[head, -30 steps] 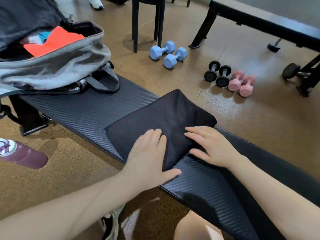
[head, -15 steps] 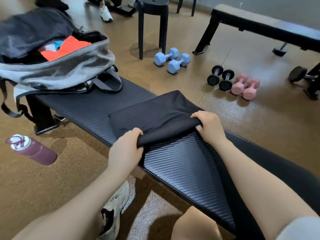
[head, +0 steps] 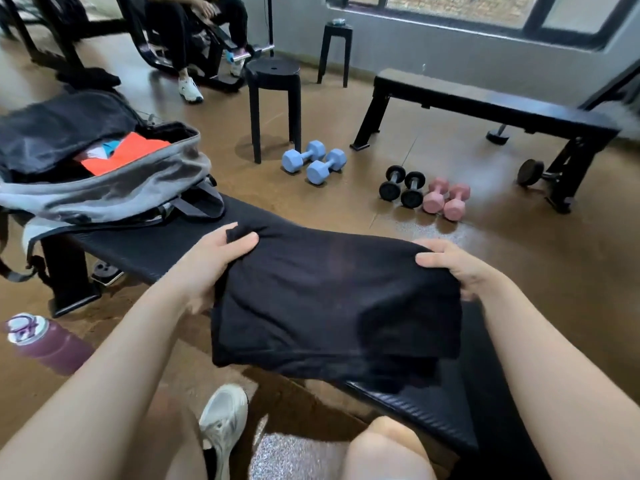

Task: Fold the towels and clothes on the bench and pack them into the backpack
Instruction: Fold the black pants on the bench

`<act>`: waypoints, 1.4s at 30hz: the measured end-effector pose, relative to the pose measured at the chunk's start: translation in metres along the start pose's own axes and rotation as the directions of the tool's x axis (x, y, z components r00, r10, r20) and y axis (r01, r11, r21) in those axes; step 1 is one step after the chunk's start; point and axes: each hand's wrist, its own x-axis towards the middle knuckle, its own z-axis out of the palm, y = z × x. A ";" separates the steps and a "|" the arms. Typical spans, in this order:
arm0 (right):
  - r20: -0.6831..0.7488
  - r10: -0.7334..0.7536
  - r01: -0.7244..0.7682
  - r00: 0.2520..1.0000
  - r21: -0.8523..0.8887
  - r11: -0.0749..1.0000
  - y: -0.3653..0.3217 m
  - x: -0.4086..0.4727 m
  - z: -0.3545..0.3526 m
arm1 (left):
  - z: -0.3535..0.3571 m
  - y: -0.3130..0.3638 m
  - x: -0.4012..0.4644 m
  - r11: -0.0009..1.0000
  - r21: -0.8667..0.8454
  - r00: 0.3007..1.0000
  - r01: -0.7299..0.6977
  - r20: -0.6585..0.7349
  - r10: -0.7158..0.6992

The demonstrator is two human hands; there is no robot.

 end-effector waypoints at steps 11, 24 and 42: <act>-0.632 0.215 -0.328 0.744 -0.065 0.942 0.046 0.068 0.006 | -0.007 -0.068 0.096 0.924 0.130 0.916 0.359 -0.236 -0.323; -0.822 0.017 -0.575 0.569 -0.383 0.723 0.077 0.034 0.035 | 0.064 -0.103 0.082 0.079 0.851 0.852 -0.519 0.509 0.124; -0.543 0.021 -0.228 0.839 -0.316 0.921 -0.015 0.066 0.112 | 0.038 -0.085 0.088 -0.001 0.931 0.931 -0.364 0.364 -0.024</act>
